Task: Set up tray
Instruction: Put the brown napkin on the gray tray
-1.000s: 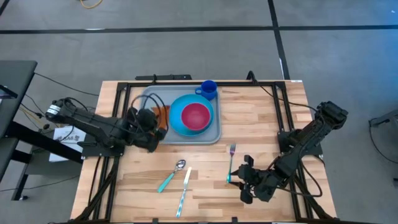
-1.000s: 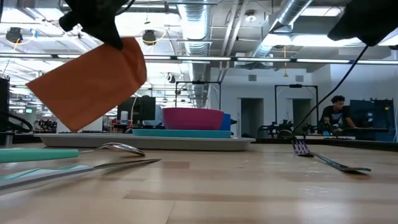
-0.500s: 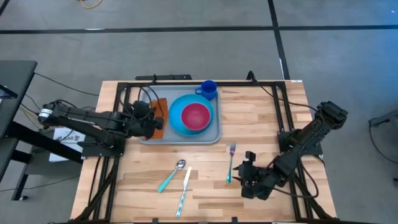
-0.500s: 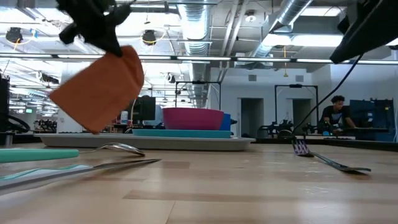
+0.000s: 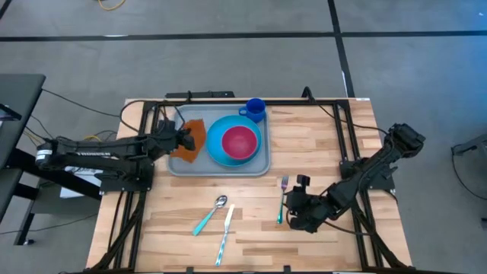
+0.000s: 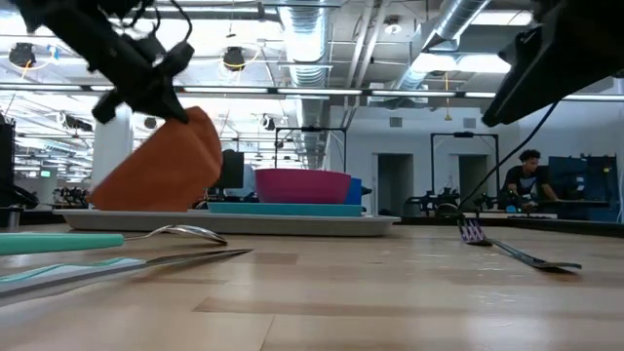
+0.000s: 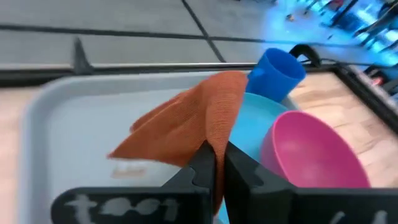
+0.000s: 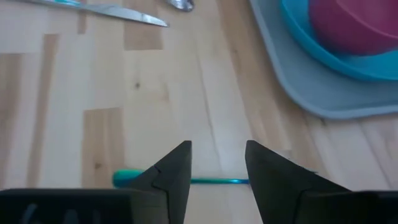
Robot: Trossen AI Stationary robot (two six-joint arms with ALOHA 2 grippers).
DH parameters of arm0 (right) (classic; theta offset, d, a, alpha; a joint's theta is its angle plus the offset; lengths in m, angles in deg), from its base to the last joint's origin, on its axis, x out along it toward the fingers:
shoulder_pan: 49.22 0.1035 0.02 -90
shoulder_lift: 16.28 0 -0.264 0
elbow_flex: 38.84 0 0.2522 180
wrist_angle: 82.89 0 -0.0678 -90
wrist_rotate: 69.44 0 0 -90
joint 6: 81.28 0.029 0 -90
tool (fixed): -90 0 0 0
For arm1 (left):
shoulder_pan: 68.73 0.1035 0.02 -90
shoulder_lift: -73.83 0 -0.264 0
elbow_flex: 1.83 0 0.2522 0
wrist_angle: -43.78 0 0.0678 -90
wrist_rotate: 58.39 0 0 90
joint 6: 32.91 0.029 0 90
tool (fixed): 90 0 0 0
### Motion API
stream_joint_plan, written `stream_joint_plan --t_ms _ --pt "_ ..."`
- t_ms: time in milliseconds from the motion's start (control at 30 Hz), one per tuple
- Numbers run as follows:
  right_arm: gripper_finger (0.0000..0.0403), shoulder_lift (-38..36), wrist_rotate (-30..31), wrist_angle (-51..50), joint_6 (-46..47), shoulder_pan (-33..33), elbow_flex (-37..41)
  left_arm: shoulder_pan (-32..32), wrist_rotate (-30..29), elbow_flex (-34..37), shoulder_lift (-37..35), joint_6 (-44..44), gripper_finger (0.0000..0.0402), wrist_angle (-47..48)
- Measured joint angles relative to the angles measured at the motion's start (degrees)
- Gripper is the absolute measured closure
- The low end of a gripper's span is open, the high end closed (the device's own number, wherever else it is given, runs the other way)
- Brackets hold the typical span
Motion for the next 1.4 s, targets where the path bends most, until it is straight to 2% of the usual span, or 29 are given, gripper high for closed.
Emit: stream_joint_plan --t_ms 133,333,567,700,800,967,1067,1167,1300,1400 --pt "0.0261 0.0 -0.12 -1.16 -0.03 -1.46 0.0 1.47 4.21 2.95 -0.11 1.7 0.0401 -10.0" --pt "0.026 0.0 -0.17 -1.56 0.0 -2.26 0.0 0.07 8.31 -0.37 -0.28 6.12 0.0401 -16.89" --pt "0.0264 0.0 -0.2 -1.4 2.5 -2.0 0.0 -5.2 4.35 -3.0 -0.22 1.84 0.0401 -15.87" --pt "0.0264 0.0 -0.22 -1.36 4.7 -1.54 0.0 -8.97 -2.03 -2.98 -0.2 -1.62 0.0401 -9.11" --pt "0.0266 0.0 -0.22 -1.18 5.42 -1.26 0.0 -9.97 -5.51 -1.61 -0.2 -7.09 0.0401 -4.22" --pt "0.0265 0.0 -0.22 -0.53 5.53 -1.28 0.0 -9.88 -6.39 3.68 0.62 -15.14 0.0401 -1.6" --pt "0.0264 0.0 -0.22 -0.51 5.55 -1.28 0.0 -9.16 -8.07 6.67 0.57 -13.9 0.0401 -1.17" --pt "0.0266 0.0 -1.17 -0.53 5.47 -1.29 0.0 -7.59 -9.35 7.07 0.52 -8.47 0.0395 0.26" --pt "0.0266 0.0 -2.41 -0.5 4.8 -1.35 0.0 -4.69 -7.9 7.1 0.52 -1.44 0.0365 0.08" --pt "0.0265 0.0 -2.43 -0.49 4.74 -1.35 0.0 -1.91 -5.28 7.1 0.52 -0.15 0.0335 1.06"
